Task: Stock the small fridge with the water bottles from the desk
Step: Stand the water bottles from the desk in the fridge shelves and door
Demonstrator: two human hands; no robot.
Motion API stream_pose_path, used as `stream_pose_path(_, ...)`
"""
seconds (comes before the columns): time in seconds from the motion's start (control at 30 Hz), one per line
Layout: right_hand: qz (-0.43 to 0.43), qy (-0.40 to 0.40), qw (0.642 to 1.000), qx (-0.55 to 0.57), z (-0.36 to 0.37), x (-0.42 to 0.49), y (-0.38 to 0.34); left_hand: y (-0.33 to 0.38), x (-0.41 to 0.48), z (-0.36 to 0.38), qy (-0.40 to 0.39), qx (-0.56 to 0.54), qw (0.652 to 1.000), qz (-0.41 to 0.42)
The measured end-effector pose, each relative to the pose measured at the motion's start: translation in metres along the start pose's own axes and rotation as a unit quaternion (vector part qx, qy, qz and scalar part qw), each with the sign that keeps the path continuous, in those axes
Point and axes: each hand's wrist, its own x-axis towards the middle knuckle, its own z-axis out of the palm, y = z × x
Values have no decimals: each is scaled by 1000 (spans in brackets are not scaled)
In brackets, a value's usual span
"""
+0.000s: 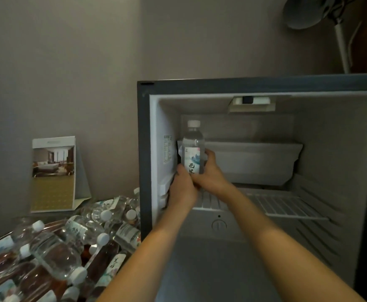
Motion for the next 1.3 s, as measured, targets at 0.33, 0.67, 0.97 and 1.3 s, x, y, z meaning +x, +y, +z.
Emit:
stream_pose_path(0.33,-3,-24,999,-49,-4,4,12,-3,-4,7,54,115,991,38)
stream_pose_path(0.67,1,-42,997,-57,-6,7,12,-2,-29,0,56,88,994,45)
stream_pose_path(0.97,74,-49,993,-83,-9,-2,13,-4,-38,-10,12,111,990,81)
stream_pose_path(1.3,83,-40,992,-87,4,-13,0,-2,-42,-25,-89,149,984,45)
